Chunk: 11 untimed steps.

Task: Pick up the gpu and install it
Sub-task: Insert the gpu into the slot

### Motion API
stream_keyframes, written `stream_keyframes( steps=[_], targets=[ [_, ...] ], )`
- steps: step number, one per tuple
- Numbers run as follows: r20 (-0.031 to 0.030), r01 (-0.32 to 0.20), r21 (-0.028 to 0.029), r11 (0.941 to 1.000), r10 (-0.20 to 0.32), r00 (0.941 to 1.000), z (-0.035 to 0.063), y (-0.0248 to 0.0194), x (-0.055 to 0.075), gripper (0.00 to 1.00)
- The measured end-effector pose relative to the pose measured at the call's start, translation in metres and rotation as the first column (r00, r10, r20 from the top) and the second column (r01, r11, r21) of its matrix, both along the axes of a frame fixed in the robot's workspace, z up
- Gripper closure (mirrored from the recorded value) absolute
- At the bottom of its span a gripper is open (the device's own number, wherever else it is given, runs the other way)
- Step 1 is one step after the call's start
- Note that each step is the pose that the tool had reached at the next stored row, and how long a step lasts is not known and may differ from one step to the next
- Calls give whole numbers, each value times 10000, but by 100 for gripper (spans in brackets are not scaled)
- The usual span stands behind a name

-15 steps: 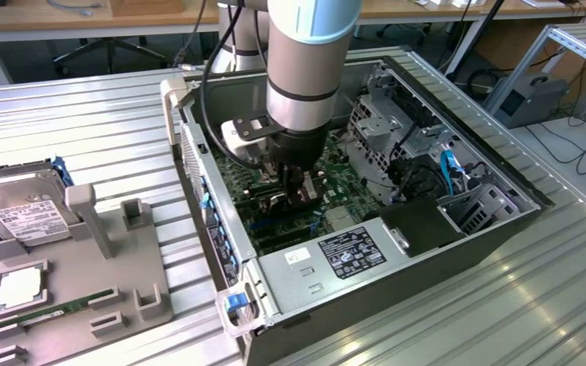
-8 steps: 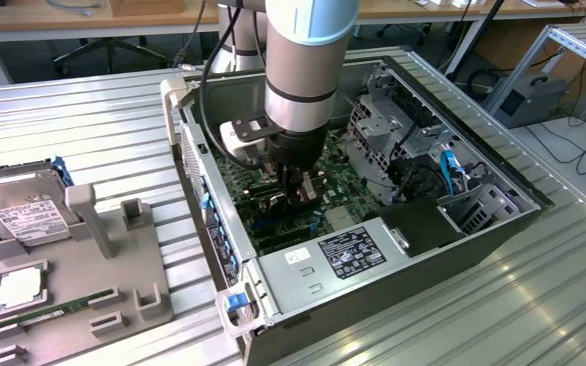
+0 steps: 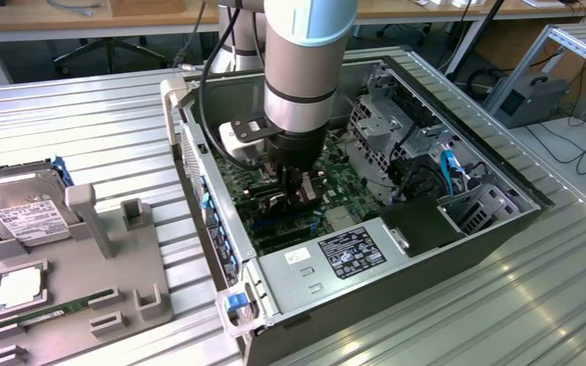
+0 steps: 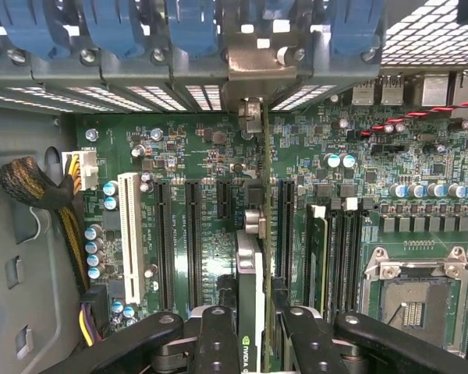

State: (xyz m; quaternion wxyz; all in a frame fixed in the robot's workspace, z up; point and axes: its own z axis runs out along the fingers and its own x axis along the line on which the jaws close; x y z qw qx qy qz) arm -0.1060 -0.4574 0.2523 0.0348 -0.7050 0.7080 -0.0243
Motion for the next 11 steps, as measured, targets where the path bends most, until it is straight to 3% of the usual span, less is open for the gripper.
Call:
stream_keyframes(
  steps=[11],
  targets=[
    [8,1,1,10000,-1,10000,-14,0,-18,73]
  ],
)
